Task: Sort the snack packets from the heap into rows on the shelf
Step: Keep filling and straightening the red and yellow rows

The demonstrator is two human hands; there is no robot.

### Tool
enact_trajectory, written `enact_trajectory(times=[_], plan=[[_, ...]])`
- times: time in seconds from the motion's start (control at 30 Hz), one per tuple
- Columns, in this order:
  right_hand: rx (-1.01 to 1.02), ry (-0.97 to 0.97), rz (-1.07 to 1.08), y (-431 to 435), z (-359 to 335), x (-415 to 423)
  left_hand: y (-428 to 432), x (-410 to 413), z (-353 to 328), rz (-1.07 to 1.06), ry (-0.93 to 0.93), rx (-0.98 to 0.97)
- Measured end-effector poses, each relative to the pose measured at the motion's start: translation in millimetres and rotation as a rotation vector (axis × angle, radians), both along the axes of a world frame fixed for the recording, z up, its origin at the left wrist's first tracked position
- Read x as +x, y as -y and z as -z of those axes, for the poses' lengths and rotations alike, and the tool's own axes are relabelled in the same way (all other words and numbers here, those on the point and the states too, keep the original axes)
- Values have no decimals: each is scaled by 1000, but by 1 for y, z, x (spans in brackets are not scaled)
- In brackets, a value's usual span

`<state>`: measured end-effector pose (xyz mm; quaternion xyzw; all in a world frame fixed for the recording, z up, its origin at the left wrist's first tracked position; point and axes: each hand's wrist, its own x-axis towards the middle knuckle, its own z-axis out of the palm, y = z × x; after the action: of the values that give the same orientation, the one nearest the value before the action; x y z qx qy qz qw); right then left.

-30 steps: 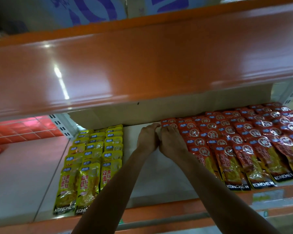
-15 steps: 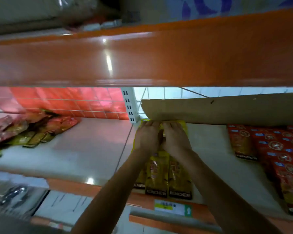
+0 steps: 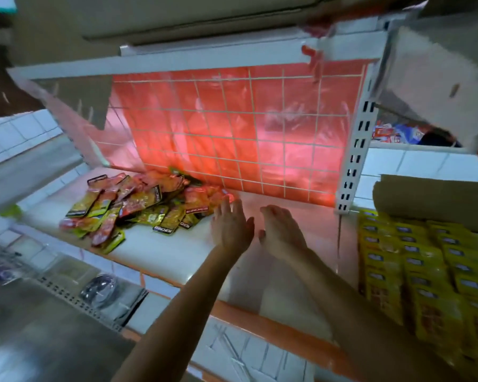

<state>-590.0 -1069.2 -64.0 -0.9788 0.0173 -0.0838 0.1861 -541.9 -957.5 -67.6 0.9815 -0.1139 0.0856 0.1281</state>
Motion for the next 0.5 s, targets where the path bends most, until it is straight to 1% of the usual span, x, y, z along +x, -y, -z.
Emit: enact_trajectory(times=[0.17, 0.3, 0.37, 0.43, 0.5], plan=[[-55, -96, -38, -41, 3, 46, -47, 43, 4, -91, -55, 5], [-85, -94, -35, -69, 9, 79, -72, 72, 10, -107, -52, -11], [-71, -86, -59, -78, 14, 94, -81, 82, 15, -103, -87, -27], [-33, -92, -78, -85, 18, 106, -86, 89, 18, -142, -136, -87], [-20, -88, -82, -90, 21, 116, -90, 93, 21, -173, -139, -84]])
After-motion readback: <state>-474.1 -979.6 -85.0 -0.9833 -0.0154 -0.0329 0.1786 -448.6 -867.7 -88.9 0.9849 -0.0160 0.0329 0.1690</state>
